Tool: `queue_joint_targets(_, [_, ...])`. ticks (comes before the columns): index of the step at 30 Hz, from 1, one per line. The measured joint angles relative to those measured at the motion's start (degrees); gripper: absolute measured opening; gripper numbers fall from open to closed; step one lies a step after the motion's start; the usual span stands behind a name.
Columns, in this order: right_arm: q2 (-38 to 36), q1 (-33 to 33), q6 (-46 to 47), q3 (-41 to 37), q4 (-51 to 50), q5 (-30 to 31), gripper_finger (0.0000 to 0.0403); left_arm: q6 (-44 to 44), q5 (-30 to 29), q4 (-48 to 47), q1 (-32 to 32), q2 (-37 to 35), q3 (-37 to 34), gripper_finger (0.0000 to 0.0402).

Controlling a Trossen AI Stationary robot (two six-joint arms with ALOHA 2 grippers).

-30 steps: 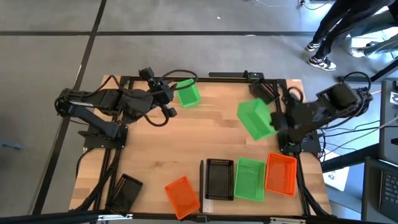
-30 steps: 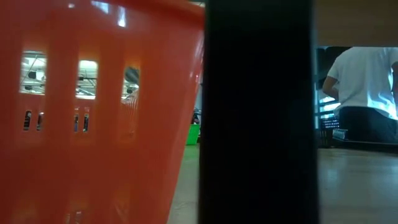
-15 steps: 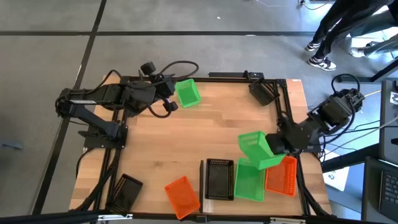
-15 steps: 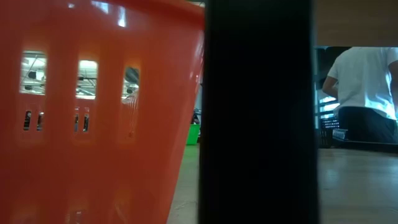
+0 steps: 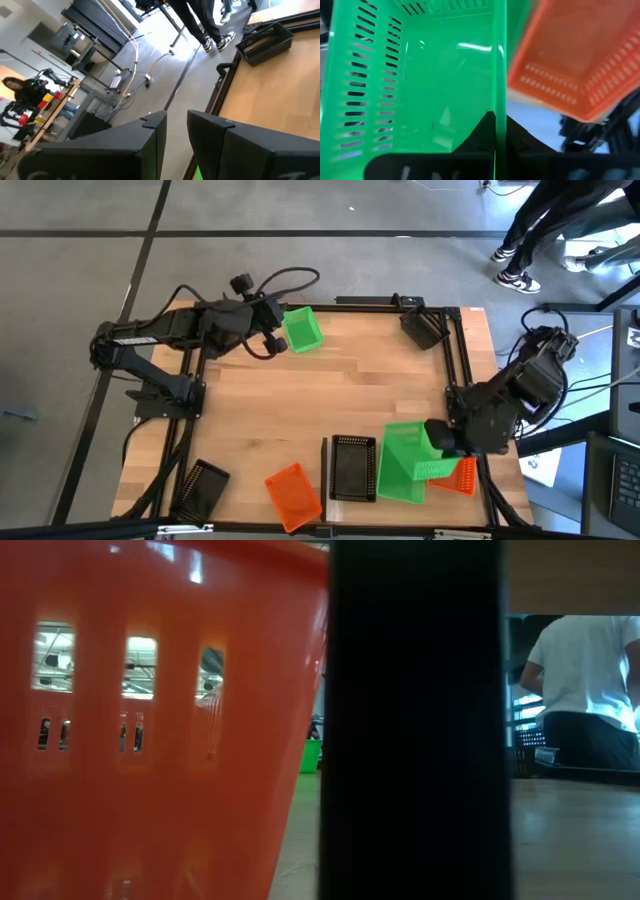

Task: Stack baskets on shelf by color
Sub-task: Stack the bottom green bin on the green bin on the shelf, then stack the bottom black bin on the black bin on the shelf

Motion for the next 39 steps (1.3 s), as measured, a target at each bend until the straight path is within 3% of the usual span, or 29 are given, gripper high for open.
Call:
queue_joint_targets(3, [1.60,1.02,1.20,0.00,-1.88,-0.01,0.0000,2.11,3.87,-1.08,0.12,0.00,0.00,0.0071])
queue_joint_targets(9, [4.56,1.29,1.37,0.00,-3.49,0.36,0.0000,5.46,23.49,-2.73,0.08,0.00,0.00,0.0071])
queue_joint_targets(16, [7.17,1.29,1.38,0.02,-3.54,0.94,0.0000,6.32,37.03,-6.12,0.08,0.00,0.00,0.0071])
queue_joint_targets(30, [9.87,1.29,-1.14,0.02,-3.17,2.61,0.0005,6.34,37.47,-6.13,0.07,0.00,0.00,0.0071])
queue_joint_targets(39, [10.09,1.29,0.94,0.02,-3.19,2.59,0.0071,6.34,37.47,-6.13,0.06,0.01,0.00,0.0071])
